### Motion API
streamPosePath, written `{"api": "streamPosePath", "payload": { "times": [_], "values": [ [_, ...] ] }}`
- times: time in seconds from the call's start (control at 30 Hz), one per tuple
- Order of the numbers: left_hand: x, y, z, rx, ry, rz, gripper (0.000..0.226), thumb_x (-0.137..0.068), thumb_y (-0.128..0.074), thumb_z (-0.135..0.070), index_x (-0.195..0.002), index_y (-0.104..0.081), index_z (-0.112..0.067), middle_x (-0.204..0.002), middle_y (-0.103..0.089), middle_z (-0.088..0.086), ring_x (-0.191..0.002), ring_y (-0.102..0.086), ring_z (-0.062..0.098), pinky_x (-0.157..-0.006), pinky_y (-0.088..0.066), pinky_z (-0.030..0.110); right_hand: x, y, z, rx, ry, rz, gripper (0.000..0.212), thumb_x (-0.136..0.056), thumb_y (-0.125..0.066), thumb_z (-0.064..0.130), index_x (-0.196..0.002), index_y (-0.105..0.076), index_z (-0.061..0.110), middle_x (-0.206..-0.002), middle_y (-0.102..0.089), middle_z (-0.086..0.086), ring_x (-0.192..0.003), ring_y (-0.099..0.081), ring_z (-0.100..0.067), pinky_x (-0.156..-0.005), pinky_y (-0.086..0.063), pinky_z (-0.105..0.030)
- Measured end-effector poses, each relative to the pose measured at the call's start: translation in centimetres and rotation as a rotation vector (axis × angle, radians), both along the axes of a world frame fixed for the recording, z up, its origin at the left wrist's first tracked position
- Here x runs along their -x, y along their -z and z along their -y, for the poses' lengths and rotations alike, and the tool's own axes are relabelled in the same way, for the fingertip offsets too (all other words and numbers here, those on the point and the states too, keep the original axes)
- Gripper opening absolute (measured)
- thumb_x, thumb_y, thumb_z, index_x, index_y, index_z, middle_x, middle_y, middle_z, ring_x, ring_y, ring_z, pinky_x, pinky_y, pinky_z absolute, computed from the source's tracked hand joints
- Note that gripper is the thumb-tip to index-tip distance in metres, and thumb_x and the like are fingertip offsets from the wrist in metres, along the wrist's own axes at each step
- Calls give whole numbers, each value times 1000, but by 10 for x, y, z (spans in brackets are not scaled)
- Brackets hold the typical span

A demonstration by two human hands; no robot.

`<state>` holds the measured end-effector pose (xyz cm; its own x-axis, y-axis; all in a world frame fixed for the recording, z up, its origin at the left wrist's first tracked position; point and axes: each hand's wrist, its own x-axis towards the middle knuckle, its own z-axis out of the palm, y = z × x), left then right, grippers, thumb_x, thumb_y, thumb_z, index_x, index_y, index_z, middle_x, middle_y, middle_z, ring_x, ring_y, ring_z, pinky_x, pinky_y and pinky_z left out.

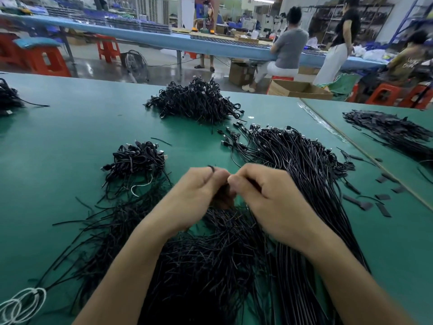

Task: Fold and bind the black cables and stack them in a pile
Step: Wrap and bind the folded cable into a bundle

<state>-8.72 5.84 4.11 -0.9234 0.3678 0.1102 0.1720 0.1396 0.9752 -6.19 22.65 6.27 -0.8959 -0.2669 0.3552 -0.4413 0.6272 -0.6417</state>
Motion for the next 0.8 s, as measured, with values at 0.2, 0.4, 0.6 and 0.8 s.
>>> {"api": "streamPosePath", "payload": {
  "times": [0.2, 0.4, 0.6, 0.8],
  "values": [
    [-5, -8, 6, -127, 280, 210, 68, -96, -32, -64, -79, -75, -15, -52, -38, -9, -44, -34, 8, -46, -32, 16, 13, -11, -6, 316, -16, -36, 28, -79, -75, 43, -74, -70, 15, -61, -53, -18, -54, -39, -16, -49, -34, -37],
    [-9, -11, 6, -372, 434, 332, 53, -97, -41, -48, -85, -78, -12, -55, -52, -5, -47, -50, 9, -47, -41, 18, 9, 5, 6, 671, -224, 335, 29, -91, -60, 35, -82, -66, 8, -58, -62, 1, -51, -57, -12, -54, -49, -24],
    [-4, -4, 3, -768, 400, 304, 42, -95, -54, -34, -114, -73, -2, -93, -76, 8, -86, -74, 18, -73, -59, 22, 6, 19, 9, 582, -149, 318, 24, -101, -51, 19, -86, -69, 24, -65, -62, 8, -61, -57, -9, -59, -51, -31],
    [3, 5, -10, -694, -73, 48, 43, -95, -46, -35, -117, -70, -8, -111, -75, 11, -109, -70, 24, -89, -57, 28, -8, 22, 2, -160, -101, 185, 33, -100, -46, 43, -72, -49, 26, -60, -54, 8, -49, -44, -11, -50, -39, -34]
  ]
}}
